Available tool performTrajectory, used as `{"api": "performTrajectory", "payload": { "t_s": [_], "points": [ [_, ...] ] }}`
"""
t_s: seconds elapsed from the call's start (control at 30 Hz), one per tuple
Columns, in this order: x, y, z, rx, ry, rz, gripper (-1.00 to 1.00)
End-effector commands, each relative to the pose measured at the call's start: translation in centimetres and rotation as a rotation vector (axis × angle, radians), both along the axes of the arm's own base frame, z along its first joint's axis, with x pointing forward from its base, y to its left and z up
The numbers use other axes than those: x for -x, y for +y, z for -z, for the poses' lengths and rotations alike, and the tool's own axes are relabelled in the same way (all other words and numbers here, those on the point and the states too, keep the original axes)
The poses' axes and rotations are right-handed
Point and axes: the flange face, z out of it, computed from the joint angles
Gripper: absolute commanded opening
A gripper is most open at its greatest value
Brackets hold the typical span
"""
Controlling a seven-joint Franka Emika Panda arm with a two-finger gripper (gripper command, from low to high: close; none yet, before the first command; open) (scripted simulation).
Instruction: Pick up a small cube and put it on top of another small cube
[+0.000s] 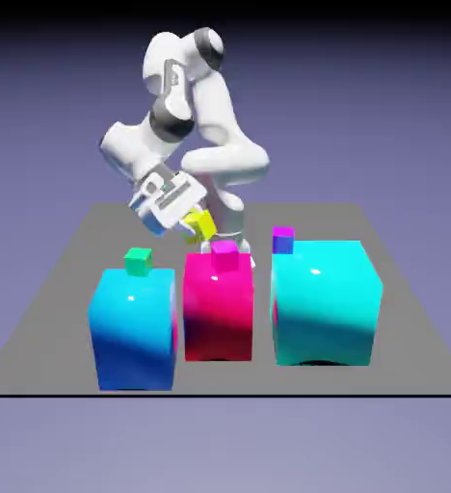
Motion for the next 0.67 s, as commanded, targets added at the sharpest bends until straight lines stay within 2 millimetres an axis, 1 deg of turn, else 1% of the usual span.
{"api": "performTrajectory", "payload": {
  "t_s": [0.0, 0.07, 0.13, 0.23, 0.27, 0.3, 0.33, 0.5, 0.53, 0.57, 0.63],
  "points": [
    [-0.2, 1.6, -0.8, 0.022, -0.007, -0.063, -1.00],
    [-0.4, 5.0, -2.4, 0.076, -0.017, -0.193, -1.00],
    [-0.4, 8.9, -3.8, 0.153, -0.026, -0.330, -1.00],
    [0.6, 14.7, -5.8, 0.274, -0.049, -0.527, -1.00],
    [1.0, 16.4, -6.2, 0.315, -0.059, -0.578, -1.00],
    [0.8, 16.8, -6.1, 0.335, -0.063, -0.581, -1.00],
    [0.8, 16.8, -6.1, 0.335, -0.063, -0.581, -1.00],
    [1.5, 18.8, 0.5, 0.336, -0.063, -0.580, -1.00],
    [1.5, 18.8, 0.5, 0.336, -0.063, -0.580, 1.00],
    [1.5, 18.8, 0.5, 0.336, -0.063, -0.580, 1.00],
    [1.0, 18.0, -2.2, 0.335, -0.063, -0.579, 1.00]
  ]
}}
